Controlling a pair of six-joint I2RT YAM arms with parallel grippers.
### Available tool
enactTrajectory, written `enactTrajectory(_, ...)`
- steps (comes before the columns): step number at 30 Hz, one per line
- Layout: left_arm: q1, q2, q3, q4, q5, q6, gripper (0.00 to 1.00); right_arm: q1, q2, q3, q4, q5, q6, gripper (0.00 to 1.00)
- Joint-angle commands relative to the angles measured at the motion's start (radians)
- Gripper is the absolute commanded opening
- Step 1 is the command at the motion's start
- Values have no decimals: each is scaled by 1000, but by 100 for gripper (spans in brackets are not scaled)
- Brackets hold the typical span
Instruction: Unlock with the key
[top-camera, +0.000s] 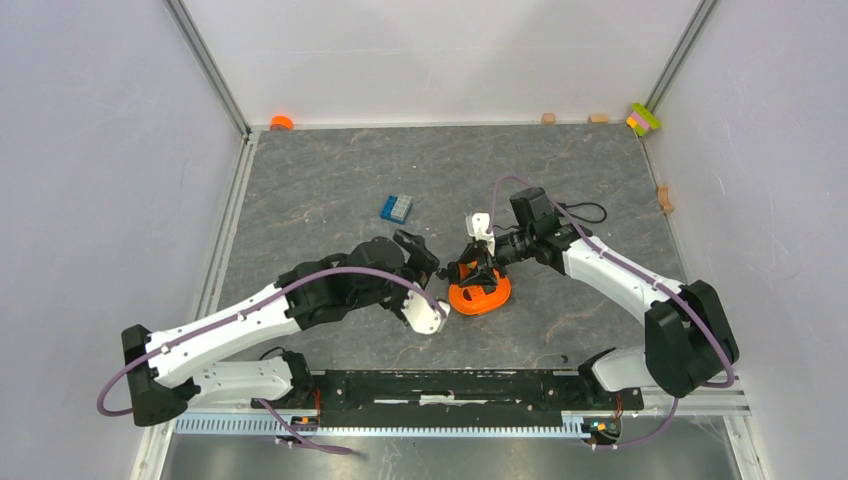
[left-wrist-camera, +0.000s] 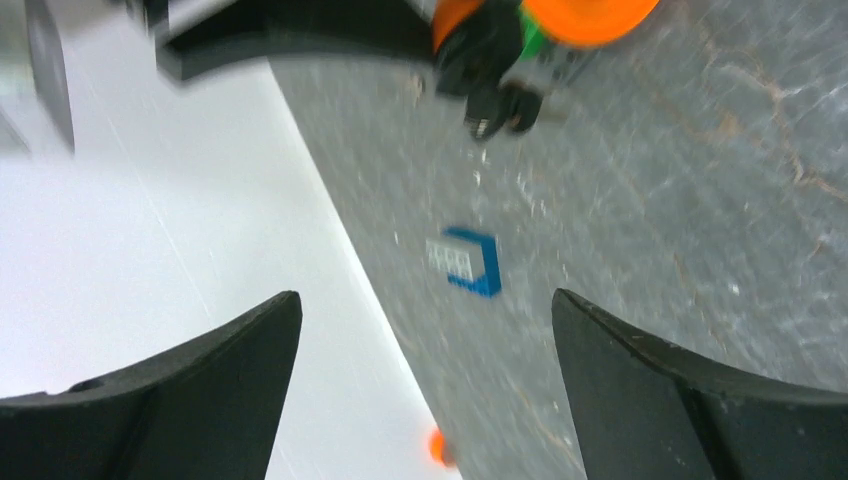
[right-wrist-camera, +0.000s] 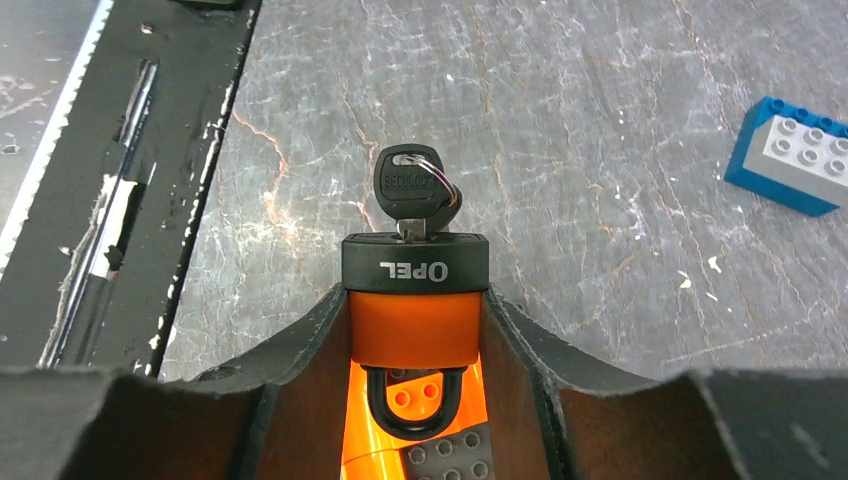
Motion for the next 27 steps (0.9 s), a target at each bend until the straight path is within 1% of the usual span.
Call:
enactTrajectory(1, -3, 20, 89, -112, -308, -244, 100, -12, -26, 1, 50, 2, -32, 0)
enactTrajectory(2, -2, 18, 101, -142, -356, -283, 100, -12, -27, 1, 44, 4, -37, 0)
enactTrajectory(4, 1, 3, 133, -224, -407, -354, 100, -14, -28, -4, 45, 6, -41, 0)
enactTrajectory(7, 8, -14, 216, -408, -419, -468, 100, -14, -25, -11, 50, 8, -42, 0)
enactTrajectory(9, 42, -8, 259, -473, -426, -540, 100, -14, -23, -7, 50, 4, -40, 0)
enactTrajectory(11, 114, 22, 353, -577, -350, -608, 100, -14, -23, -4, 51, 3, -37, 0)
enactTrajectory(13, 226, 57, 459, -663, -248, -635, 100, -14, -26, -2, 52, 6, -34, 0)
enactTrajectory(15, 339, 93, 568, -689, -163, -655, 100, -14, -27, -3, 55, 5, -30, 0)
enactTrajectory(17, 439, 119, 639, -669, -49, -705, 100, -14, -34, -3, 61, 8, -24, 0)
enactTrajectory(19, 503, 120, 641, -612, 69, -779, 100, -13, -44, -1, 63, 7, -20, 0)
enactTrajectory(22, 528, 110, 551, -468, 230, -923, 99, -11, -65, -6, 100, 12, 19, 0)
enactTrajectory(27, 530, 133, 388, -229, 426, -1180, 93, 2, -109, -38, 180, 83, 84, 0)
